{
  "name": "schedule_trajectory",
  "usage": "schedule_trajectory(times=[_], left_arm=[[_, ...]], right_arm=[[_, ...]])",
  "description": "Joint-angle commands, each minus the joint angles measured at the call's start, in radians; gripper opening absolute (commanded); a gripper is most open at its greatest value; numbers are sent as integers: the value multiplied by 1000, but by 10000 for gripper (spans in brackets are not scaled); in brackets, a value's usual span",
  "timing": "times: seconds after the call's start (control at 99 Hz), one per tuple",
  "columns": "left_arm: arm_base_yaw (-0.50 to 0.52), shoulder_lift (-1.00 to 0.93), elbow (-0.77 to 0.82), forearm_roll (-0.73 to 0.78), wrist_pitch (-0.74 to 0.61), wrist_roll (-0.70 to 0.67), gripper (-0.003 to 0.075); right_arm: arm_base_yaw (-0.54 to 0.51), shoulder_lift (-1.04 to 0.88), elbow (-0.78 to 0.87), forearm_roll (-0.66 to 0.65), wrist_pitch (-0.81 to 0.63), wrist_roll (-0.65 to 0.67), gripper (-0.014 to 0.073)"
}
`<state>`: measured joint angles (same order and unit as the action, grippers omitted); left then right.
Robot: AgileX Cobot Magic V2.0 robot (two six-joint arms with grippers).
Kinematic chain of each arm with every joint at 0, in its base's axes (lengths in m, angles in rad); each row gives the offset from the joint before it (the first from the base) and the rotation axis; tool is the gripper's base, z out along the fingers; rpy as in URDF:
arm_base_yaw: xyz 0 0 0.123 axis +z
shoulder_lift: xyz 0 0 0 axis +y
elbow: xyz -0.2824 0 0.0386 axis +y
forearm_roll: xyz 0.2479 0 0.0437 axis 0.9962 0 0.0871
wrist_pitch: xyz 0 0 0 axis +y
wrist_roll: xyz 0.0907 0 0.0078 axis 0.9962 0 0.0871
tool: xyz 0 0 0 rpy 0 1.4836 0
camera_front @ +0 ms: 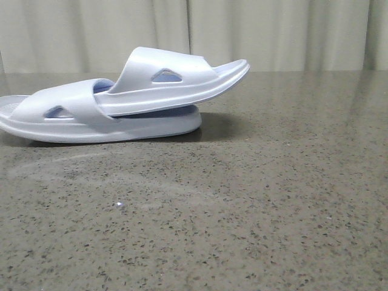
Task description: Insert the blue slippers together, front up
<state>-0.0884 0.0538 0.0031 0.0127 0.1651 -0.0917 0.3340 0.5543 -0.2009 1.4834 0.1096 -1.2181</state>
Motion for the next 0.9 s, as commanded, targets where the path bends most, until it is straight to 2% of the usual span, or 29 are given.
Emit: schedule_trajectory(times=[0.0, 0.071, 0.212, 0.313, 0.889], left_arm=[[4, 1, 10, -58, -55, 83, 15], [4, 1, 10, -99, -55, 119, 15], [4, 1, 10, -93, -56, 119, 15], [4, 1, 9, -143, -56, 119, 15], [4, 1, 9, -143, -56, 119, 15]], right_arm=[[0, 0, -25, 8, -1, -11, -89], [0, 0, -25, 8, -1, -11, -89], [0, 0, -25, 8, -1, -11, -89], [0, 0, -25, 8, -1, -11, -89], [0, 0, -25, 8, -1, -11, -89]])
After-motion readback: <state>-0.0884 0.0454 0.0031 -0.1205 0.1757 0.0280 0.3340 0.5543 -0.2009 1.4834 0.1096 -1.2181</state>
